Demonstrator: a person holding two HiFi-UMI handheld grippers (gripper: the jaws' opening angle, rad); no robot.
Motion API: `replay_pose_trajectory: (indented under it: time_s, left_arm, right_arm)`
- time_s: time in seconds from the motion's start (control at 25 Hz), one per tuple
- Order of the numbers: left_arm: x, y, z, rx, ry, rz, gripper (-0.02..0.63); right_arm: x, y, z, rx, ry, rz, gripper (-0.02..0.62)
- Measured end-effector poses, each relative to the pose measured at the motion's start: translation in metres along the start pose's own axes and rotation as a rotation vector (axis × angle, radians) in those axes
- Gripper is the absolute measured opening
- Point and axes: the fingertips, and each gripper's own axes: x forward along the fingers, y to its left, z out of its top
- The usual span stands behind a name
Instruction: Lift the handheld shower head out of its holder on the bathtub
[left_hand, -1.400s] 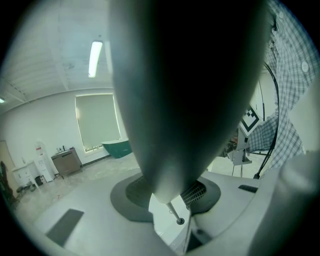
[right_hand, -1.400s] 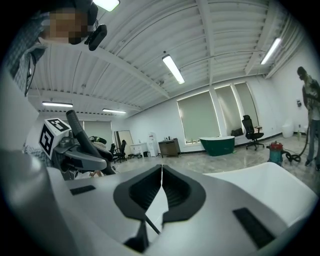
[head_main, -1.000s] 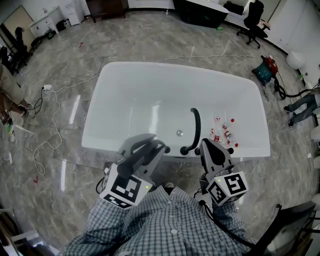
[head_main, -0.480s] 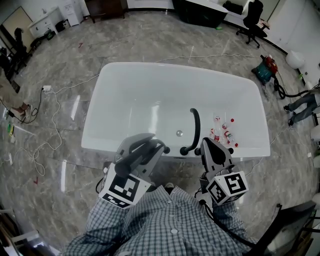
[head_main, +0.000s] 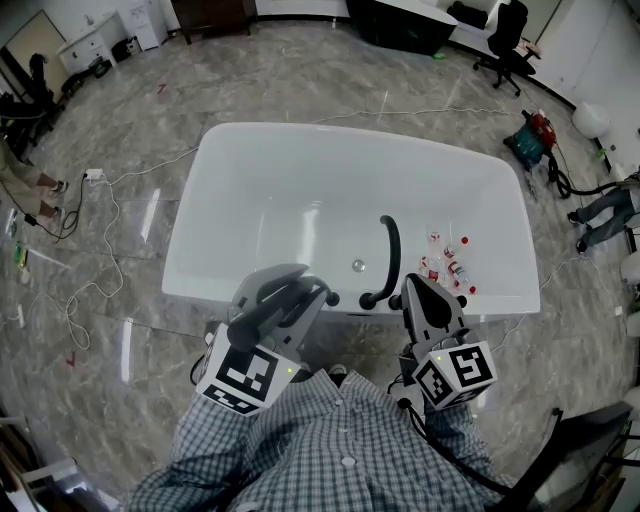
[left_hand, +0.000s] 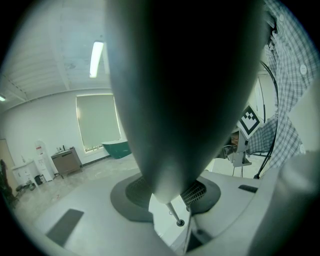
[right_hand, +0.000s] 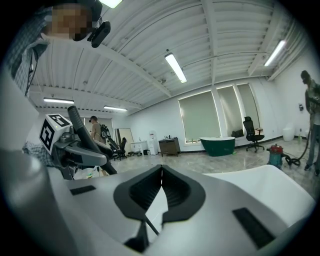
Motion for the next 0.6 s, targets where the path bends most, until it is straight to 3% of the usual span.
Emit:
replay_pose_trajectory:
  time_s: [0.6]
  left_arm:
    - [-0.002,-0.0006,0.0013,0.006,0.004,0.0,0.133]
  right_arm:
    - [-0.0011,0.0023,0.0015,0.0,-0.003,0.009,0.017]
